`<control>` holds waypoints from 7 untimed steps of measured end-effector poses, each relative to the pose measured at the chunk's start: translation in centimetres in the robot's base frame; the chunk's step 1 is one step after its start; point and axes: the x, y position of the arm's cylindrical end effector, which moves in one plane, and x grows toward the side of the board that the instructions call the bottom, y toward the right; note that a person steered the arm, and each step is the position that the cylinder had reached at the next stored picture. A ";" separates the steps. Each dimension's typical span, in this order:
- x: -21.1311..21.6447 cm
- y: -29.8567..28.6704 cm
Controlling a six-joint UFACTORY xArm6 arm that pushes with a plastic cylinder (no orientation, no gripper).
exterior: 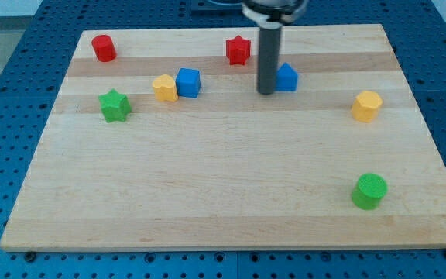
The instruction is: Place the blue triangle horizontal to the red star
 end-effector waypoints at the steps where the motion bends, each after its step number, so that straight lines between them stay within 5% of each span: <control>1: -1.8 1.9; 3: -4.4 4.2; 4: -1.0 2.6; 7: -6.2 12.4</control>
